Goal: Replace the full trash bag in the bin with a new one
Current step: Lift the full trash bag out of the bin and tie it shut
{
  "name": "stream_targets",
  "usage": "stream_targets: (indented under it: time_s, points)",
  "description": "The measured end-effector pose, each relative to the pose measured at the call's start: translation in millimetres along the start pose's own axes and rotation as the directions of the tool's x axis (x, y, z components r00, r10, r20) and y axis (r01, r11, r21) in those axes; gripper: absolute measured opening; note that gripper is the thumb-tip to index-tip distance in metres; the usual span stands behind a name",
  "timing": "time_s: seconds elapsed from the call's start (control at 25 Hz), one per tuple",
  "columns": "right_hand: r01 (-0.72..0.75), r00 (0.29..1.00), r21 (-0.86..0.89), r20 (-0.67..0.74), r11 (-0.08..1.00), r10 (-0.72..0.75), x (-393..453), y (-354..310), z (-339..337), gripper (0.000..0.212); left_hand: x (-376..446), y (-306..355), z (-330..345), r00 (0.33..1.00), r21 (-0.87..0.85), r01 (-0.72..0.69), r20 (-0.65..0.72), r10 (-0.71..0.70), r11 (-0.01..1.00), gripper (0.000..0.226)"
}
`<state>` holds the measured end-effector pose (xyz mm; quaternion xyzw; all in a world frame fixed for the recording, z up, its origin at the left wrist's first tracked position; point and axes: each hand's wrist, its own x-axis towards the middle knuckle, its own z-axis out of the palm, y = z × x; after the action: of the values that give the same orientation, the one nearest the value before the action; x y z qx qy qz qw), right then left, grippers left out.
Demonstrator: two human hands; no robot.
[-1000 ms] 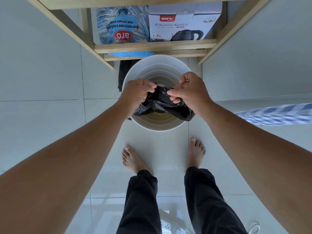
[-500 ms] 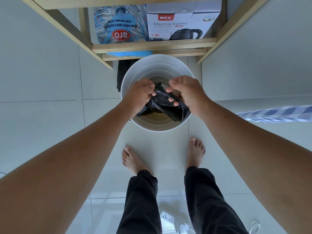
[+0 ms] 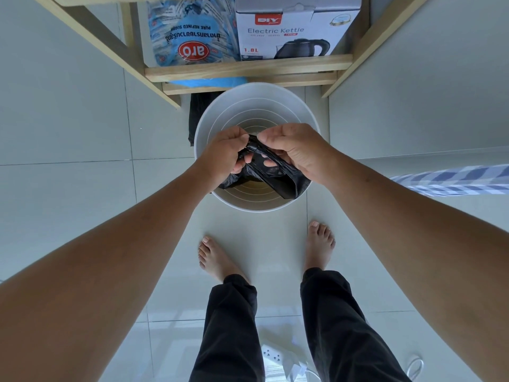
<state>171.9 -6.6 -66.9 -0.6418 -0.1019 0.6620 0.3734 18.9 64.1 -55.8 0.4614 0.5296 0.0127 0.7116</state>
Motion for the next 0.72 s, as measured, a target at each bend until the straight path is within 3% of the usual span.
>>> stream_targets:
  time_s: [0.08, 0.24, 0.36, 0.48, 0.6, 0.72]
  points:
    - [-0.041, 0.999, 0.041, 0.038, 0.998, 0.04, -3.7, 2.0, 2.3, 0.024, 1.7, 0.4, 0.2, 1.0, -0.015, -0.012, 0.009, 0.012, 1.0, 0.036]
    - [-0.074, 0.997, 0.117, 0.03, 0.99, 0.071, 0.2, -0.3, 2.5, 0.009, 3.2, -1.2, 5.9, 1.0, 0.01, -0.026, 0.017, 0.026, 1.0, 0.035]
    - [-0.022, 0.996, 0.171, -0.087, 0.985, 0.037, 2.5, -5.4, -1.2, 0.004, 7.1, -5.2, 1.8, 0.999, 0.084, -0.031, -0.042, 0.034, 0.996, 0.033]
    - [0.087, 0.978, 0.222, -0.205, 0.971, -0.041, -1.9, -7.1, -6.7, 0.018, 14.9, -8.6, -3.7, 0.985, 0.14, 0.004, -0.171, 0.02, 0.99, 0.031]
    - [0.182, 0.973, -0.044, -0.137, 0.982, -0.187, -8.4, -4.9, -4.1, 0.012, 19.1, -7.8, 4.8, 0.983, 0.104, 0.055, -0.178, -0.036, 0.993, 0.032]
    - [0.309, 0.927, -0.458, -0.05, 0.834, -0.371, -7.6, -1.6, 3.5, 0.015, 24.3, -6.8, 8.7, 0.974, 0.004, 0.122, -0.191, -0.119, 0.993, 0.034]
